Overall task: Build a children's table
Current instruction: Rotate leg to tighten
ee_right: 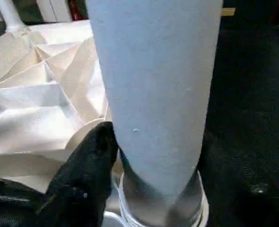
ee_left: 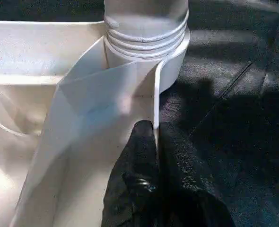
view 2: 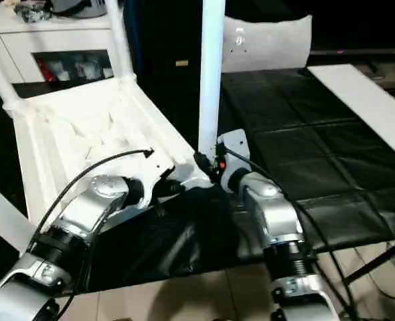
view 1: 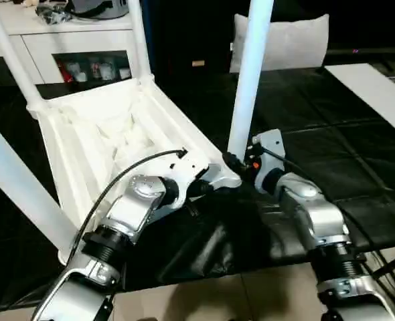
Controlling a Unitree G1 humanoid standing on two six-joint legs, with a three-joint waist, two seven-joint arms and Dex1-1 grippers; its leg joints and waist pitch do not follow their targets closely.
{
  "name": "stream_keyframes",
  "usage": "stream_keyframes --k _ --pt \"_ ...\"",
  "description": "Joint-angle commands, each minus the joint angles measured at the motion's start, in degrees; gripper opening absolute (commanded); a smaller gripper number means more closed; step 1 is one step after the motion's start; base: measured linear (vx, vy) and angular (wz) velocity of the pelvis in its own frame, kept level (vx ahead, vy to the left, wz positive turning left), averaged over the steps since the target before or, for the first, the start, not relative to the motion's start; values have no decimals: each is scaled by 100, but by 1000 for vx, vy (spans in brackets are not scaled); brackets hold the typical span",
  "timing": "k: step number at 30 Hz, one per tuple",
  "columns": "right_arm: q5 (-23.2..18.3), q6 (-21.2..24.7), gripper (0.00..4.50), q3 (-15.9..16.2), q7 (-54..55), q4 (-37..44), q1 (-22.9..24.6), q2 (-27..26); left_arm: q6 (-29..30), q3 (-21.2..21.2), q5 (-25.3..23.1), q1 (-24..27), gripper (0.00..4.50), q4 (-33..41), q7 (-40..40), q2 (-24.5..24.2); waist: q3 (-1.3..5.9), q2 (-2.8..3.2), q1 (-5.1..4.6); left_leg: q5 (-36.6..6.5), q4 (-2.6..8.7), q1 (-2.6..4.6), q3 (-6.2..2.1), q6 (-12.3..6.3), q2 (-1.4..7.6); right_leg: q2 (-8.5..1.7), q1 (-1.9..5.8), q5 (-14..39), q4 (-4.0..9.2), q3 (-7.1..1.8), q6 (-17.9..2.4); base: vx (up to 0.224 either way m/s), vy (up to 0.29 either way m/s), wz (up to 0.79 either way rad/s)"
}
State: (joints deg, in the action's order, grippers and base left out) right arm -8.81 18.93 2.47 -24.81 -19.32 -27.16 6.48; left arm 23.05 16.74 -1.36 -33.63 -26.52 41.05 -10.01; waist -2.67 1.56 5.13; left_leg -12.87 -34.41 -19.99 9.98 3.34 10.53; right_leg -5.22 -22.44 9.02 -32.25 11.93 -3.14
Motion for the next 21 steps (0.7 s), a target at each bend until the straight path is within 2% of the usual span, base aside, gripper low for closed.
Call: stream_keyframes --k 1,4,7,8,9,10,11,13,14,19,20,21 --pt "-98 -14 301 270 -275 64 118 -159 -310 83 75 -74 0 145 109 154 449 -3 49 16 324 -27 -170 -482 373 -577 393 1041 302 -516 -355 0 0 0" --pt "-227 -6 333 139 -475 300 243 -23 -477 115 63 -32 0 136 310 51 440 -4 73 -141 335 -19 -160 -472 372 -570 391 1252 334 -521 -288 0 0 0" --pt "-301 -49 343 125 -722 468 335 179 -570 154 71 -3 0 135 446 -54 446 0 97 -166 337 -14 -168 -471 392 -569 391 1233 326 -526 -261 0 0 0" --pt "-340 -85 363 130 -1030 599 422 429 -666 186 101 33 0 143 629 -168 451 -3 111 -130 335 -16 -171 -462 393 -568 396 1185 315 -524 -277 0 0 0" --pt "-340 -85 363 130 -1030 599 422 429 -666 186 101 33 0 143 629 -168 457 -1 126 -114 328 -13 -165 -486 389 -569 390 1130 303 -534 -282 0 0 0" --pt "-423 -122 379 126 -1362 672 472 635 -722 230 127 82 0 186 841 -283 452 -26 147 -107 325 -28 -157 -519 383 -570 401 1114 294 -538 -267 0 0 0" --pt "-483 -147 379 123 -1593 720 506 775 -758 260 143 117 0 217 990 -362 459 -19 165 -107 323 -20 -157 -523 384 -575 400 1118 291 -537 -272 0 0 0" --pt "-535 -388 388 201 -2333 772 568 1215 -1085 390 144 225 0 292 1551 -617 454 -24 184 -153 317 -45 -148 -570 353 -568 405 1184 304 -520 -260 0 0 0" --pt "-528 -479 411 234 -2551 771 581 1341 -1125 427 172 260 0 328 1734 -690 442 -27 197 -208 318 -44 -141 -582 360 -570 401 1302 325 -528 -198 0 0 0" --pt "-707 -528 427 335 -3550 728 537 1818 -1593 674 220 348 0 381 2623 -1115 409 -9 247 -442 335 -2 -138 -513 372 -541 359 1741 387 -508 -137 0 0 0" --pt "-707 -528 427 335 -3550 728 537 1818 -1593 674 220 348 0 381 2623 -1115 409 4 284 -499 334 13 -132 -519 384 -538 350 1803 398 -514 -109 0 0 0" --pt "-777 -585 427 460 -4050 747 536 2022 -1725 733 233 323 0 347 2895 -1243 408 -5 324 -531 335 25 -132 -499 391 -537 337 1819 394 -510 -119 0 0 0"
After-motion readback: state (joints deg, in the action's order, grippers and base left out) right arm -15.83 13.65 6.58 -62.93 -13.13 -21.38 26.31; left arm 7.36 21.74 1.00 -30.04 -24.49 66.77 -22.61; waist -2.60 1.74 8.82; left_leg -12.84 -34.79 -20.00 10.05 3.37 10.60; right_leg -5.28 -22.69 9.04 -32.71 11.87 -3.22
